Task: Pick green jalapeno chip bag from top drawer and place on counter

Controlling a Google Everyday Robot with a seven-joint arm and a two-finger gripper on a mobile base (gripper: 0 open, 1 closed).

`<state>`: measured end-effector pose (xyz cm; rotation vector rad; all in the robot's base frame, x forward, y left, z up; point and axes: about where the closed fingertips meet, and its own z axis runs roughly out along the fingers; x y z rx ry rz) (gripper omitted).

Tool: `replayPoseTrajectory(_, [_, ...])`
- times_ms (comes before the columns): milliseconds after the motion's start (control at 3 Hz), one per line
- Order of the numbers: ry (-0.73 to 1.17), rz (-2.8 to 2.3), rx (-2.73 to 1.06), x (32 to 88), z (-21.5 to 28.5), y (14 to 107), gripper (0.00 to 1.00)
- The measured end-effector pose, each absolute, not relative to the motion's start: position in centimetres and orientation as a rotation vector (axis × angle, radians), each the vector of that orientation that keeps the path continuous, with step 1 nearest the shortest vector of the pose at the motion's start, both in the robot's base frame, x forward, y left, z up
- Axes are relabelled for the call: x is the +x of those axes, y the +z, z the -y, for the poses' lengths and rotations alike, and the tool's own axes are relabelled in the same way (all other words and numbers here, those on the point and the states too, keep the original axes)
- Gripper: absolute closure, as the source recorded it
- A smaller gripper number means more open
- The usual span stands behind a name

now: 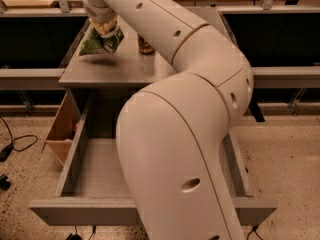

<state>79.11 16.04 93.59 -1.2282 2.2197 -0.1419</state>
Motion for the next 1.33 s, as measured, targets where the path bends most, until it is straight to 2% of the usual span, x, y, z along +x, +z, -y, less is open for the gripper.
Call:
replayPoseTrajectory(333, [-0.142,-2.22,-1.228,79.1,-16.0,93.6,0.35])
replayPoseTrajectory(667, [-0.142,-2.22,-1.228,79.1,-16.0,93.6,0.04])
replayPoseTrajectory(1000, [-0.141,-2.219,-1.228,79.1,-16.0,93.6,0.0])
replayPoseTrajectory(1333, [0.012,-2.092,-1.226,78.1,-14.3,98.8,0.0])
